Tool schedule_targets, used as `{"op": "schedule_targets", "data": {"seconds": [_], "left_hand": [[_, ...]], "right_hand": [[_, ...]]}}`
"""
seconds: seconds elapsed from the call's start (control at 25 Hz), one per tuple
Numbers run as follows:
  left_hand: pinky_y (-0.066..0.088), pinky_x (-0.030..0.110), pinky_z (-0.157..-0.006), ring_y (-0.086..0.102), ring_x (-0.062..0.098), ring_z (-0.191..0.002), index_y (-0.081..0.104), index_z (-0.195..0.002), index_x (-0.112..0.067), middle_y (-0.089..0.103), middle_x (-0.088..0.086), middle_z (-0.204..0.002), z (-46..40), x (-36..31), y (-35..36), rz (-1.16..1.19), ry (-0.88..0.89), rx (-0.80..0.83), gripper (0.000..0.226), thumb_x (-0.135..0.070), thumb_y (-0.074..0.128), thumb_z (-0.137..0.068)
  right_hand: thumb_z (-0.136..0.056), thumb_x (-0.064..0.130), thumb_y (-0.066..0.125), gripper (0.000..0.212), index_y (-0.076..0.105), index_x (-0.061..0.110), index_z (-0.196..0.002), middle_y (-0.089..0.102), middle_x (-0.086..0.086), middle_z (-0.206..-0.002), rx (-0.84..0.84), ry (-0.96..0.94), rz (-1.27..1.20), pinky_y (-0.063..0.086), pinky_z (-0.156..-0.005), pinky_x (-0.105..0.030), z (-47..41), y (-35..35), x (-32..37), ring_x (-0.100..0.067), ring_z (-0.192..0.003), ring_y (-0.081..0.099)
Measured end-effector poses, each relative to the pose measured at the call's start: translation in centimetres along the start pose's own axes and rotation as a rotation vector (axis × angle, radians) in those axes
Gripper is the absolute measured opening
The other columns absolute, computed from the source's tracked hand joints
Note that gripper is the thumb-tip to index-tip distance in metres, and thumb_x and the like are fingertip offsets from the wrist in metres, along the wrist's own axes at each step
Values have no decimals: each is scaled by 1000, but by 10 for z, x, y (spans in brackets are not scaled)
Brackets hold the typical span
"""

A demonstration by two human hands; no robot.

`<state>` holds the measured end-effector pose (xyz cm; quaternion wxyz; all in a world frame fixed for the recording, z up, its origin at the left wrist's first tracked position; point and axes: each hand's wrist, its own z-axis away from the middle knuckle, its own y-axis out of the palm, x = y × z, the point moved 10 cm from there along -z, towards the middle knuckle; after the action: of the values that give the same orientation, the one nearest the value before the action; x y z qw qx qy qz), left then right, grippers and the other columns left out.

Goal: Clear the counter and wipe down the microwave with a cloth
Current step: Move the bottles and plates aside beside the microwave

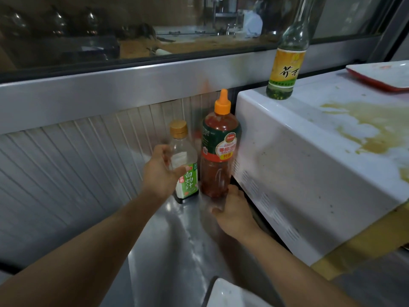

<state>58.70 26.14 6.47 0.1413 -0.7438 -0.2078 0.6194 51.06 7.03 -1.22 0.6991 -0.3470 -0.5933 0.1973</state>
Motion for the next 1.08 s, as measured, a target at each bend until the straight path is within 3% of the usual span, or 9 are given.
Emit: {"op": "schedule_targets", "data": {"seconds": [0.16, 0.32, 0.48, 0.8, 0.96, 1.08], "left_hand": [[43, 20, -75, 55, 3, -85, 48, -116, -20, 55, -17, -93, -1, 1, 2, -6, 38, -33, 52, -18, 78, -73], [42, 27, -78, 54, 12, -94, 50, -113, -14, 58, -2, -104, 6, 10, 10, -176, 69, -34, 51, -16, 79, -72], [49, 39, -81, 60, 29, -101, 51, -109, -8, 63, 12, -110, 9, 38, 23, -381, -30, 35, 45, -18, 77, -73], [52, 43, -79, 63, 36, -99, 47, -109, -6, 65, 17, -108, 9, 37, 27, -411, -76, -14, 45, -13, 76, -75], [52, 48, -83, 61, 37, -102, 44, -115, -6, 63, 17, -113, 13, 34, 30, -437, -101, 45, 49, -16, 74, -77], [51, 44, -82, 59, 35, -105, 40, -121, -8, 59, 16, -115, 25, 36, 27, -621, -164, 141, 55, -26, 71, -80]], "right_hand": [[-79, 23, 67, 59, 39, 6, -128, 45, -14, -130, 10, -8, -6, 38, -99, -30, 6, 0, -3, -30, -122, 44], [-79, 26, 69, 64, 36, 8, -131, 43, -12, -133, 9, -14, -8, 35, -100, -28, 11, -1, -3, -28, -125, 41], [-79, 27, 69, 70, 33, 10, -137, 41, -10, -137, -2, -28, -10, 33, -104, -28, 15, -4, -5, -27, -129, 39], [-79, 29, 68, 68, 33, 11, -135, 42, -12, -134, -7, -9, 33, 36, -100, -30, 21, -9, -17, -28, -127, 40], [-80, 29, 67, 72, 29, 11, -138, 40, -12, -136, -8, -20, 48, 34, -102, -30, 26, -11, -15, -28, -128, 38], [-81, 30, 65, 72, 29, 10, -139, 40, -13, -134, 18, -20, 94, 34, -103, -31, 33, -14, -10, -29, -127, 38]]}}
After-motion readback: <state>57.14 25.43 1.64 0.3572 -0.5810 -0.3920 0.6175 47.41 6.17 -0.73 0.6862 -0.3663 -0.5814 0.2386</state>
